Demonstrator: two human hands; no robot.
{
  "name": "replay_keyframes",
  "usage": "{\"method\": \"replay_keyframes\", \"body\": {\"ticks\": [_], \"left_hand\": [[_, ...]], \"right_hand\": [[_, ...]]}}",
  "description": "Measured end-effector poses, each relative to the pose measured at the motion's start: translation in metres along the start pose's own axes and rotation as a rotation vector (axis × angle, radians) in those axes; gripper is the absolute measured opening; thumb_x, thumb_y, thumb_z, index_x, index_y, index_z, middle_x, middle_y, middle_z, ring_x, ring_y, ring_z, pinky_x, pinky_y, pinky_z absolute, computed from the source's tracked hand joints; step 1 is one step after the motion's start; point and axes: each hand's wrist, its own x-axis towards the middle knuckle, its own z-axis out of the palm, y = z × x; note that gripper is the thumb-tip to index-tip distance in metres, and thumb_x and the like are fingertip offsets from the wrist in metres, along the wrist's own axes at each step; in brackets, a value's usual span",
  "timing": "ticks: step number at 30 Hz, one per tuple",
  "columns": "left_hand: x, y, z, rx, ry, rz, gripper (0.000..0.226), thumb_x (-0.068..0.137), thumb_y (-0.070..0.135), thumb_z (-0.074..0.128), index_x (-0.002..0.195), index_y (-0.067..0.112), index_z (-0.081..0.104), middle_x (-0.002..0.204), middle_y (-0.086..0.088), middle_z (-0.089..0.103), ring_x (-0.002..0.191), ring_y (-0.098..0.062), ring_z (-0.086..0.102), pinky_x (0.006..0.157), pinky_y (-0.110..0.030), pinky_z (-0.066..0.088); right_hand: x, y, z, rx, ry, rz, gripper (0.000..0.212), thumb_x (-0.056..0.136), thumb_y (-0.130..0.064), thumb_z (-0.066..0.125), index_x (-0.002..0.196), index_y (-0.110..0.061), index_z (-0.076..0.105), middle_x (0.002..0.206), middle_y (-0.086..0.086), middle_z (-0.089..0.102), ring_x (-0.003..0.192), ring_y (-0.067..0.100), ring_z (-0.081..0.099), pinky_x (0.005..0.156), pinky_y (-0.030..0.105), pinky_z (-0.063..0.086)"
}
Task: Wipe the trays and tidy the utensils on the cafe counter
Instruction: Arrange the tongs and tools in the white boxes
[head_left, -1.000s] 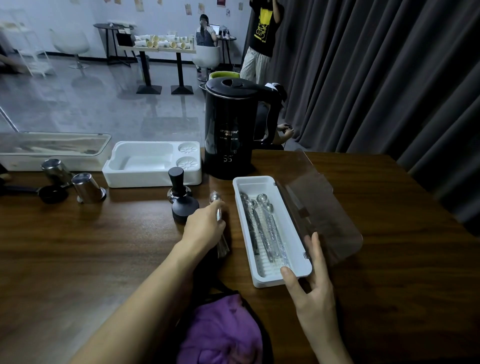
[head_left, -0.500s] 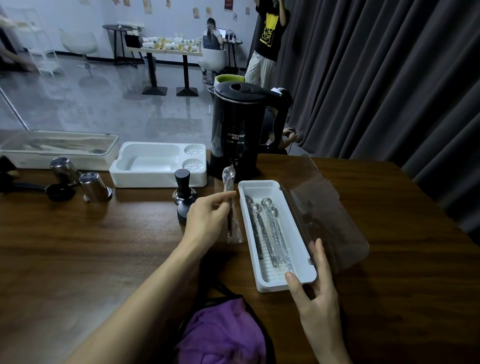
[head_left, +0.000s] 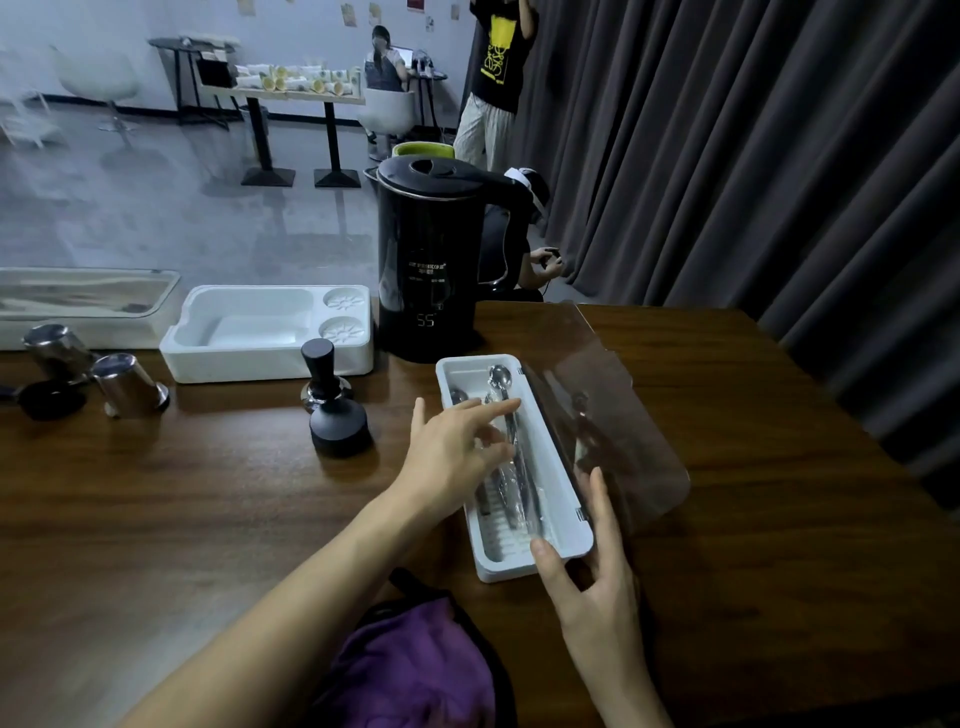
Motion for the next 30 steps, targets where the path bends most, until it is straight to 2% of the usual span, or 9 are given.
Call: {"method": "replay_keyframes", "body": {"ticks": [3,6,9,12,15,20,23,26,30], "left_hand": [[0.009,0.002,0.006,0.118,-0.062,0.019,0.066,0.094,0.033,0.068,0.153,0.04,0.04,0.101,0.018,0.073,0.132,-0.008,0.05,0.12,-0.06,-0.01],[0.018,-0.003,0.016,0.279,-0.099,0.037,0.073,0.096,0.037,0.066,0.158,0.035,0.029,0.108,0.018,0.075,0.151,-0.012,0.027,0.119,-0.063,-0.011],[0.025,-0.01,0.023,0.382,-0.128,0.077,0.068,0.095,0.041,0.065,0.155,0.035,0.034,0.108,0.02,0.075,0.152,-0.014,0.026,0.118,-0.066,-0.003],[0.029,-0.012,0.025,0.47,-0.115,0.128,0.055,0.091,0.044,0.066,0.144,0.039,0.05,0.112,0.016,0.074,0.145,-0.015,0.039,0.116,-0.066,0.009],[0.029,-0.007,0.025,0.527,-0.128,0.103,0.048,0.087,0.047,0.069,0.133,0.04,0.061,0.125,0.011,0.065,0.138,-0.02,0.042,0.118,-0.066,0.003],[0.029,-0.003,0.026,0.627,-0.154,0.065,0.066,0.084,0.057,0.07,0.144,0.038,0.051,0.146,0.001,0.048,0.147,-0.029,0.027,0.118,-0.068,0.005],[0.029,-0.002,0.025,0.669,-0.189,0.061,0.07,0.084,0.061,0.068,0.147,0.036,0.047,0.154,0.002,0.043,0.151,-0.032,0.02,0.118,-0.069,0.005],[0.03,-0.001,0.023,0.729,-0.228,0.07,0.065,0.088,0.066,0.06,0.145,0.039,0.045,0.149,0.003,0.051,0.152,-0.034,0.019,0.117,-0.068,0.005],[0.027,0.001,0.022,0.743,-0.224,0.092,0.06,0.087,0.072,0.054,0.138,0.041,0.049,0.125,0.003,0.067,0.141,-0.027,0.038,0.116,-0.065,0.005]], "right_hand": [[0.0,0.001,0.0,-0.013,-0.003,0.013,0.088,0.079,-0.061,0.068,0.15,-0.063,0.016,0.153,-0.039,0.028,0.142,-0.008,0.031,0.118,0.045,0.036],[0.0,0.001,-0.001,-0.025,-0.001,0.018,0.089,0.078,-0.061,0.068,0.15,-0.062,0.016,0.149,-0.046,0.027,0.14,-0.013,0.03,0.118,0.041,0.035],[0.001,0.002,0.0,-0.018,-0.004,0.016,0.088,0.083,-0.054,0.073,0.151,-0.06,0.018,0.144,-0.049,0.03,0.137,-0.015,0.033,0.115,0.034,0.036],[0.001,0.002,-0.001,-0.011,-0.002,0.016,0.087,0.083,-0.048,0.072,0.152,-0.057,0.019,0.137,-0.055,0.032,0.133,-0.019,0.035,0.111,0.026,0.036],[0.001,0.003,-0.001,-0.018,-0.003,0.01,0.087,0.083,-0.05,0.072,0.151,-0.059,0.018,0.137,-0.056,0.03,0.132,-0.021,0.034,0.108,0.021,0.035],[0.002,0.004,-0.001,-0.014,0.006,0.007,0.089,0.08,-0.059,0.07,0.152,-0.058,0.018,0.143,-0.049,0.032,0.136,-0.014,0.036,0.109,0.022,0.036],[0.001,0.003,-0.001,-0.011,-0.002,-0.002,0.087,0.084,-0.047,0.073,0.153,-0.054,0.019,0.139,-0.053,0.032,0.133,-0.018,0.036,0.104,0.016,0.036],[0.001,0.004,-0.002,-0.011,-0.005,-0.002,0.088,0.082,-0.044,0.071,0.153,-0.053,0.019,0.136,-0.056,0.032,0.131,-0.02,0.036,0.1,0.009,0.036],[0.001,0.004,-0.001,-0.004,-0.002,-0.002,0.089,0.081,-0.047,0.071,0.154,-0.051,0.019,0.133,-0.058,0.032,0.129,-0.022,0.036,0.099,0.006,0.036]]}}
